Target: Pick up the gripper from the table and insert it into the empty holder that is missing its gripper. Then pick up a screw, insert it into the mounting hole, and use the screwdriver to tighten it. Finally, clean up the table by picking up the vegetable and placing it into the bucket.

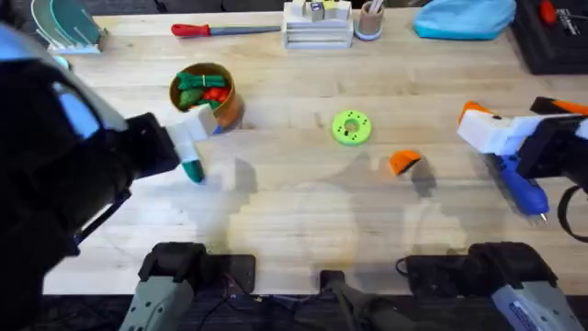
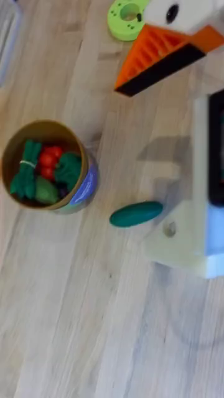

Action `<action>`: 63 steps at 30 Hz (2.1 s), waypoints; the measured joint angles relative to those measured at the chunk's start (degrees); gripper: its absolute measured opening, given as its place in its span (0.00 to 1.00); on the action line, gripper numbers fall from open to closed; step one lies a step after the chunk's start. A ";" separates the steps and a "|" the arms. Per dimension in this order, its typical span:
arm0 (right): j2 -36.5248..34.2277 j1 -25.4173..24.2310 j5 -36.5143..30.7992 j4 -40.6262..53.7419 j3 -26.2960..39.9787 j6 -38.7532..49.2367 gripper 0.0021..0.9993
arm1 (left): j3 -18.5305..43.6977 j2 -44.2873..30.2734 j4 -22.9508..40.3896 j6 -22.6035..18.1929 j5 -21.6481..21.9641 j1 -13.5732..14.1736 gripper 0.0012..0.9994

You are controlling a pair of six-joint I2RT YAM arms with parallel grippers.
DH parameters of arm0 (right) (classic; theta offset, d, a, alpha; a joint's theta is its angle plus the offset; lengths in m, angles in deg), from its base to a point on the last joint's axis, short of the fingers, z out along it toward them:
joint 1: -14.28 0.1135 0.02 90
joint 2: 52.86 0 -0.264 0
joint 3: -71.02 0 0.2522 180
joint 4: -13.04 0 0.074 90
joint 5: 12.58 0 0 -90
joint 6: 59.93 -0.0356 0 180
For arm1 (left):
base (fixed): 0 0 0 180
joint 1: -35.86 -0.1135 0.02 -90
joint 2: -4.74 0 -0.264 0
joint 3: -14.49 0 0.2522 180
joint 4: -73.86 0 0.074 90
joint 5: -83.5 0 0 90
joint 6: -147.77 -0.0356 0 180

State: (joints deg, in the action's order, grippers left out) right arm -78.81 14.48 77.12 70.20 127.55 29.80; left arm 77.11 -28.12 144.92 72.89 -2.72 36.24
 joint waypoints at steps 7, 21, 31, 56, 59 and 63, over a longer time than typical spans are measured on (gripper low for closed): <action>-0.28 0.00 0.00 0.44 0.28 0.29 0.99 | 0.00 -5.28 2.49 1.05 -5.74 0.00 0.99; -0.28 0.00 0.00 0.44 0.28 0.30 0.99 | 0.00 -7.21 -8.05 1.90 -7.04 0.00 0.98; -0.28 0.00 0.00 0.44 0.28 0.29 0.99 | 0.00 -7.20 -15.97 18.50 -7.05 0.00 0.99; -0.28 0.00 0.00 0.46 0.28 0.30 0.99 | -26.01 12.77 -50.02 -11.88 -22.28 10.67 0.99; -0.28 0.00 0.00 0.46 0.28 0.29 0.99 | -32.87 19.39 -51.89 -12.40 -23.09 13.66 0.99; -0.28 0.00 0.00 0.44 0.28 0.28 0.99 | -39.55 27.40 -52.89 -12.20 -23.79 16.71 0.99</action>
State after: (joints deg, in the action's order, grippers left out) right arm -79.10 14.48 77.12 70.64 127.83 30.08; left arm 37.56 -0.72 92.02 60.70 -26.50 52.95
